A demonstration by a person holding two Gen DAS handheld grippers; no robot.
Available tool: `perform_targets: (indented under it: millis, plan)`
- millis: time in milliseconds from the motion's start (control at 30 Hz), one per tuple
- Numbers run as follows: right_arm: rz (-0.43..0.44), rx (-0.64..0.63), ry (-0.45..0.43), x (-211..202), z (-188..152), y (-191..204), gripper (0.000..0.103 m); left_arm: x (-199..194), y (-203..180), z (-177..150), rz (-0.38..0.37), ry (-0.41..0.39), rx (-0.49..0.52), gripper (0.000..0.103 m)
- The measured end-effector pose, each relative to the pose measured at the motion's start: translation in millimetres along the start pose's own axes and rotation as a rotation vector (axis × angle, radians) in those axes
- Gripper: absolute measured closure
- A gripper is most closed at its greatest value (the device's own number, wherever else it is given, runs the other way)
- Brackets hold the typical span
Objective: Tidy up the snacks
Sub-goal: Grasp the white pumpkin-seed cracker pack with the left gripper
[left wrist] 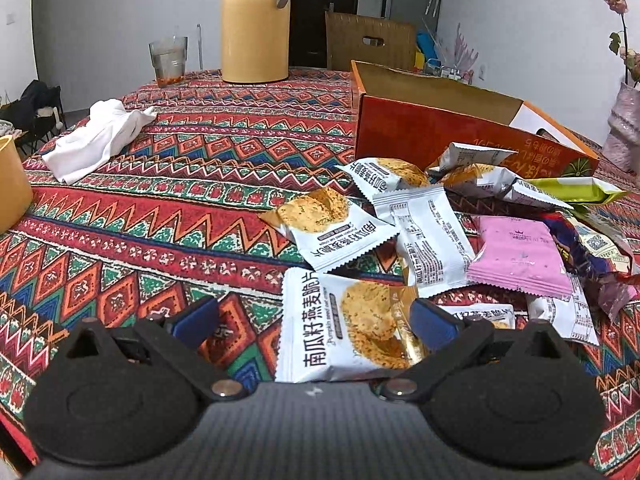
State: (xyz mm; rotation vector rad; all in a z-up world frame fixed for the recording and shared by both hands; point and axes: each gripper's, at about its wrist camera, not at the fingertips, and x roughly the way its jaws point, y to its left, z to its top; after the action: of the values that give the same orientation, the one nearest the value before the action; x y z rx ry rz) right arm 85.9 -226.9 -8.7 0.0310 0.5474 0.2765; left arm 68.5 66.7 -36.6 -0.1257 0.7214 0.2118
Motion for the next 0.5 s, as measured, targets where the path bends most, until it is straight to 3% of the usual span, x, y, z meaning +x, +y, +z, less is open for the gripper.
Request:
perform_targets:
  millis: [200, 500]
  plan:
    - [0.003, 0.006, 0.025, 5.8, -5.6, 0.4, 0.000, 0.1, -7.8, -5.9, 0.034, -0.021, 0.033, 0.000]
    - [0.005, 0.018, 0.038, 9.1, -9.4, -1.2, 0.000, -0.1, -7.0, -4.3, 0.024, -0.016, 0.028, 0.000]
